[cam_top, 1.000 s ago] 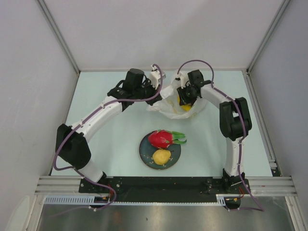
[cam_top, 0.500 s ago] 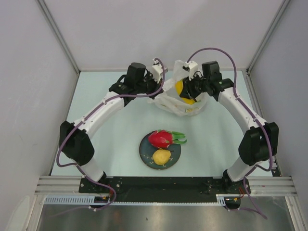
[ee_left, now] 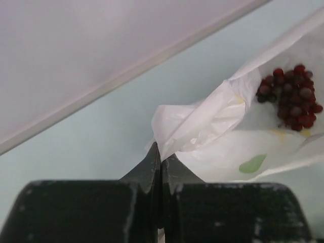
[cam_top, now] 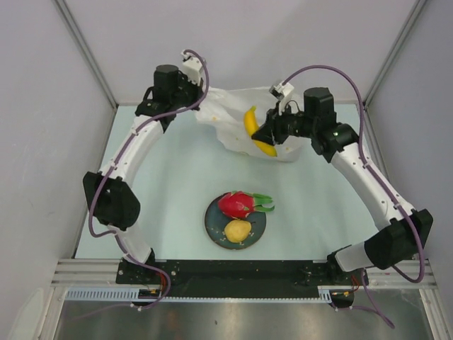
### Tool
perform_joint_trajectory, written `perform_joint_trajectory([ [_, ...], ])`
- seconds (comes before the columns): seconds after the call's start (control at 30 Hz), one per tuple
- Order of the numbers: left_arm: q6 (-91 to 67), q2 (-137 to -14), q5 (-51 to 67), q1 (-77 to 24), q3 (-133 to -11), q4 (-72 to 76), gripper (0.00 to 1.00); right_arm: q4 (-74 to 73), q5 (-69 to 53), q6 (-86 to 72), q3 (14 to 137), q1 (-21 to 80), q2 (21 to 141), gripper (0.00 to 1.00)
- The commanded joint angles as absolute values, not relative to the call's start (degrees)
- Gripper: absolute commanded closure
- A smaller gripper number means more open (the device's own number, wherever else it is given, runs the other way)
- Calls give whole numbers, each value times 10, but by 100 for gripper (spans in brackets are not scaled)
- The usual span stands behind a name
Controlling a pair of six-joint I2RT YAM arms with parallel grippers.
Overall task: Take the fake fruits out of the plastic bag
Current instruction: Take out the fake fruit from the plastic bag, then place the fake fruit on the plate.
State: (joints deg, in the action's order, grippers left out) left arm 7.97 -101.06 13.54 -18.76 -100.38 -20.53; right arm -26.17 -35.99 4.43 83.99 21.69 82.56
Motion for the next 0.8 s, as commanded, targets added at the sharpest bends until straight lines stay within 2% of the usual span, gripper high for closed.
perform_joint_trajectory([
  [0.0, 68, -986, 125, -176, -1034, -176, 86, -234, -389, 12, 861, 290, 802, 87],
  [0.07, 76, -968, 151, -175, -1005, -183, 45, -254, -379, 13, 851, 331, 797, 87],
  [0.1, 76, -944, 171, -175, -994, -187, 15, -259, -372, 7, 846, 344, 792, 87],
  [0.17, 81, -905, 183, -175, -946, -193, 0, -284, -371, -11, 837, 386, 792, 88],
  [0.4, 113, -688, 128, -156, -810, -224, 0, -323, -302, -28, 816, 542, 793, 90],
  [0.53, 172, -566, 113, -144, -773, -288, 0, -320, -266, -64, 789, 586, 814, 91],
  [0.67, 172, -495, 129, -142, -746, -337, 0, -299, -208, -137, 760, 616, 837, 100],
  [0.77, 165, -475, 169, -121, -729, -362, 0, -283, -175, -186, 751, 639, 859, 100],
])
